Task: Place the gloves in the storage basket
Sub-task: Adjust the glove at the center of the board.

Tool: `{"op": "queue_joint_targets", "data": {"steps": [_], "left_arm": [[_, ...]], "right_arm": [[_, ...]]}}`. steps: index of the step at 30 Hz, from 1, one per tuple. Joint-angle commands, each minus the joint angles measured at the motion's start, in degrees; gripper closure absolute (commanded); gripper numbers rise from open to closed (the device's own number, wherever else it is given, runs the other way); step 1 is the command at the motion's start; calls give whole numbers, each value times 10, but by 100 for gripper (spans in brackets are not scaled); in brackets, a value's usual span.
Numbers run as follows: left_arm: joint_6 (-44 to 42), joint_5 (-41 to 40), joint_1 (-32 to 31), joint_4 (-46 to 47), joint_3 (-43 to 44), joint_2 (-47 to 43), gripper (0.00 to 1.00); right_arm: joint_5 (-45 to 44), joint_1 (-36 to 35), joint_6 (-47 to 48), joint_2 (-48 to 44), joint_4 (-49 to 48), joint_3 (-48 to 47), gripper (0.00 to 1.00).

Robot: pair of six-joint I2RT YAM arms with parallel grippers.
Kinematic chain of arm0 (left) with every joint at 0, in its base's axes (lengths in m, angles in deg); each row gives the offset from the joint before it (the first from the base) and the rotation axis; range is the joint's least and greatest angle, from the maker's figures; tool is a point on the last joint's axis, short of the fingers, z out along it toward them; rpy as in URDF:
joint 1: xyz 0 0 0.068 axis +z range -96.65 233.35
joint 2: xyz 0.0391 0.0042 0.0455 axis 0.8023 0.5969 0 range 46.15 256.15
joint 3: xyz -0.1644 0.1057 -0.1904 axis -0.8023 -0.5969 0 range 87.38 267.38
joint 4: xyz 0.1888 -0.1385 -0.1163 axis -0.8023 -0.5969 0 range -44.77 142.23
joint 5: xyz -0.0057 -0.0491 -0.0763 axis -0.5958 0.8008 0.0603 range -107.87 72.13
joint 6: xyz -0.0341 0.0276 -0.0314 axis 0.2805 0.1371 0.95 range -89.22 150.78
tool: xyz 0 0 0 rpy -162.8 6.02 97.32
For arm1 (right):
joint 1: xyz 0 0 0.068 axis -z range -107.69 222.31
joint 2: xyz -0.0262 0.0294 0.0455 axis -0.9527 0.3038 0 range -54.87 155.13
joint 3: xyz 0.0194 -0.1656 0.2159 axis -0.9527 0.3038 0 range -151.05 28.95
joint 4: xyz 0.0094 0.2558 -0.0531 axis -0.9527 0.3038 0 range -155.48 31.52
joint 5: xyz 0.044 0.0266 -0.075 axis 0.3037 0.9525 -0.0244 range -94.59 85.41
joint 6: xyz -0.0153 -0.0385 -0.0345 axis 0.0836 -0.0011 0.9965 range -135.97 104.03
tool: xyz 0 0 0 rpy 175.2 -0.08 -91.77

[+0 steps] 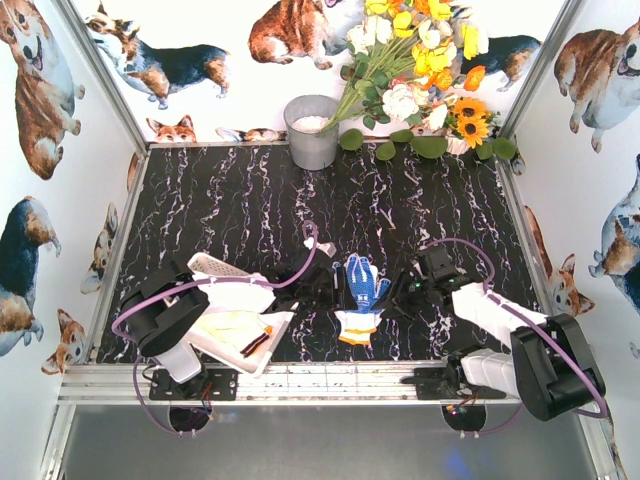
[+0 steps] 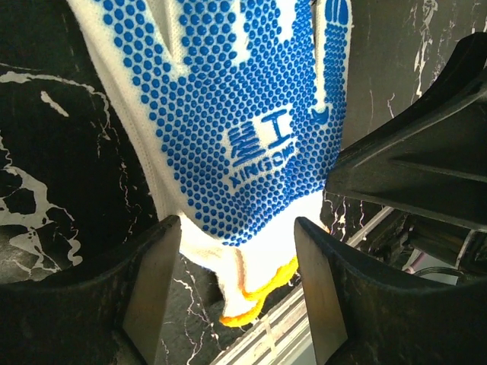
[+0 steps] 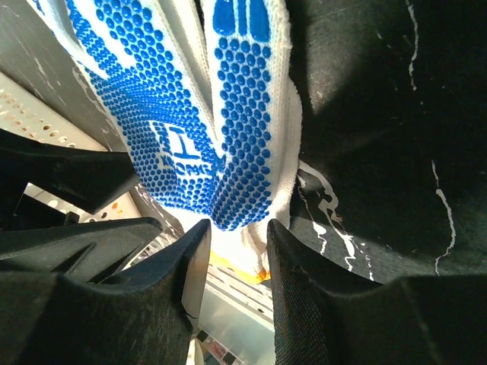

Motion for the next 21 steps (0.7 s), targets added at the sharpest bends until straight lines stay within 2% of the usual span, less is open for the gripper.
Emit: {"op": "queue_joint_targets", "data": {"steps": [1,6,13,21], "left_arm": [[1,6,-4,19,-26,17,44],[-2,-2,-4,15,-23,9,56],[-6,-25,-5,0,-28,-19,81],[-8,-36,-4,-27,-28,-45,100]], "right_arm": [[-2,-6,1,10,-19,-15,63],[-1,-10,-5,7,-20,-12,75],[1,-13,-10,-14,-6,-12,93],[6,-20,-26,-26,-12,6,100]]}}
